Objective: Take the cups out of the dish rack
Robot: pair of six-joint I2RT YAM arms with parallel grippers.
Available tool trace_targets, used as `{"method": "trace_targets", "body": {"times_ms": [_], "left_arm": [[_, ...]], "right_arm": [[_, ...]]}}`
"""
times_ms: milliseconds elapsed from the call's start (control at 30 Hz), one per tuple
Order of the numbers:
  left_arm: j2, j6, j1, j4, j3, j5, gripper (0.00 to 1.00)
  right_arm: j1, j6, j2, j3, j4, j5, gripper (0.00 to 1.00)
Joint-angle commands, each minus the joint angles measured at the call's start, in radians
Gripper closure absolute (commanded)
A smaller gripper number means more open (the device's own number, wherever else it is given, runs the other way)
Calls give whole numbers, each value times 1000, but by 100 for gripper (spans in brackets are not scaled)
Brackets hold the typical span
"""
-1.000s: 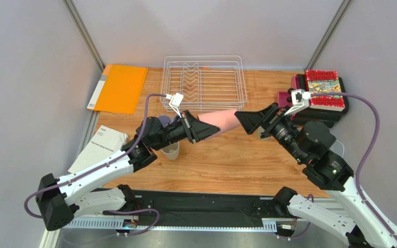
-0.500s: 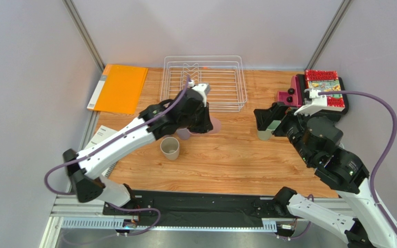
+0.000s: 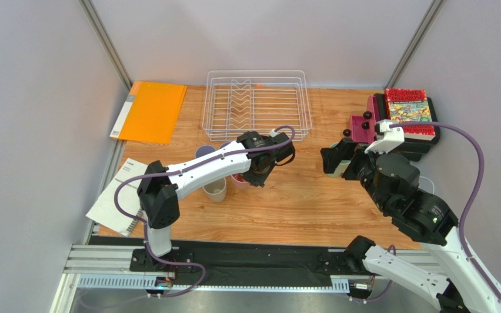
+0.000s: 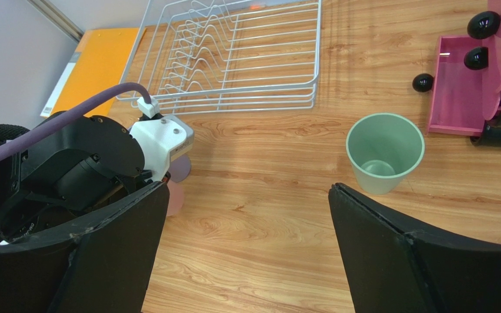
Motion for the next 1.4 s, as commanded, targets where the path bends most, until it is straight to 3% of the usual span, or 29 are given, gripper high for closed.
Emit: {"method": "trace_targets", "body": {"times_ms": [0,700,800,933,1167,1367], "left_arm": [[2,31,5,23,-21,23,100],[61,9,11,192,-161,156,99],[50,7,11,192,-160,147,92],[16,-1,10,181,-152,104,66],[-82,-8,1,138,-100,21,36],[-137,-7,-33,69,27,-71,31]], "right_arm": [[1,-6,-11,-27,37,-11,0],[1,-34,-27,-73,52,1,0],[1,-31,-22,-78,56,-5,0],[1,-25,-15,-84,63,-12,0],[1,-26,1,-70,67,-17,0],[1,-22,5,-59,70,-19,0]]}}
